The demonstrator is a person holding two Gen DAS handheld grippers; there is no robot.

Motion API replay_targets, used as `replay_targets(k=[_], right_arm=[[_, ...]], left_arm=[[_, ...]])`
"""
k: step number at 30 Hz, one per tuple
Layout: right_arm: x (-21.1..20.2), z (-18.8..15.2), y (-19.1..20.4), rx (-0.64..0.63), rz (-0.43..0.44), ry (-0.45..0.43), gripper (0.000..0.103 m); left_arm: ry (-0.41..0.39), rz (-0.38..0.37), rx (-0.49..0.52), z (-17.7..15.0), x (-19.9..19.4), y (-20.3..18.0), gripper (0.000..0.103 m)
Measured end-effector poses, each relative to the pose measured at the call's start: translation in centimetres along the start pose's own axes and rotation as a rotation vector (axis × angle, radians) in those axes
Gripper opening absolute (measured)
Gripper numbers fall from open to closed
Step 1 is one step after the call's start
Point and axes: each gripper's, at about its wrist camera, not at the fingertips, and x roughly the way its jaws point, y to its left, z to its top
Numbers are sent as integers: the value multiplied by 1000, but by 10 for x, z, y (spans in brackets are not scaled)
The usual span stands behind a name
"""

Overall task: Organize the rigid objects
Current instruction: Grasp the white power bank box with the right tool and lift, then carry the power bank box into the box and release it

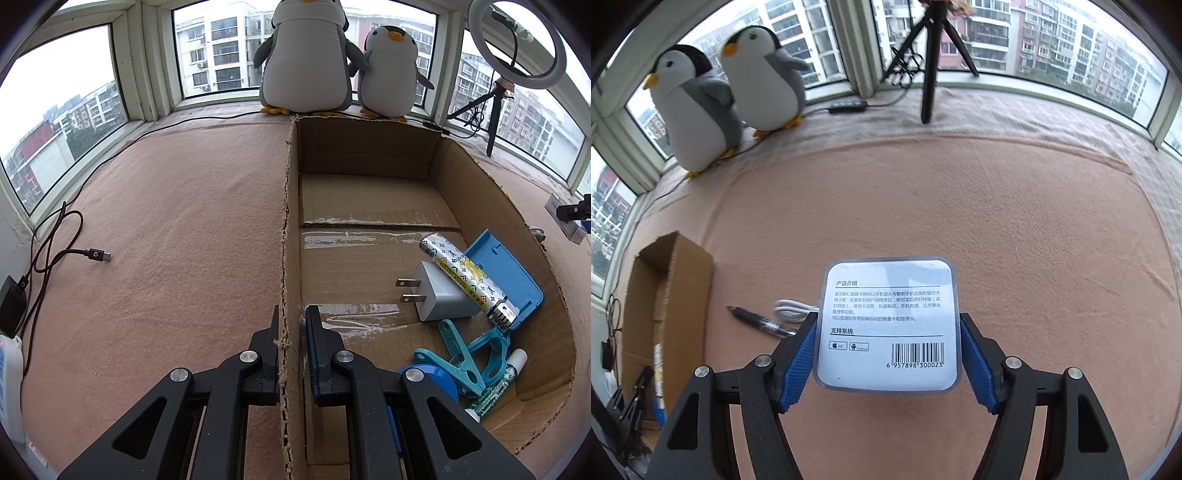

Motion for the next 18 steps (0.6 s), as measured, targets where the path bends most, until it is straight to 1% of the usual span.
replay_targets(k=[7,11,16,18], right_arm=[[-32,-2,48,-79,82,-65,68],[-48,-3,88,-143,139,-103,68],[-52,-8,142,-228,205,-114,68],[-49,-11,162,-260,217,-113,68]], left_arm=[[1,1,1,0,0,0,10],[1,1,1,0,0,0,10],[1,0,0,0,0,0,10],[0,-1,-1,-1,0,0,10]])
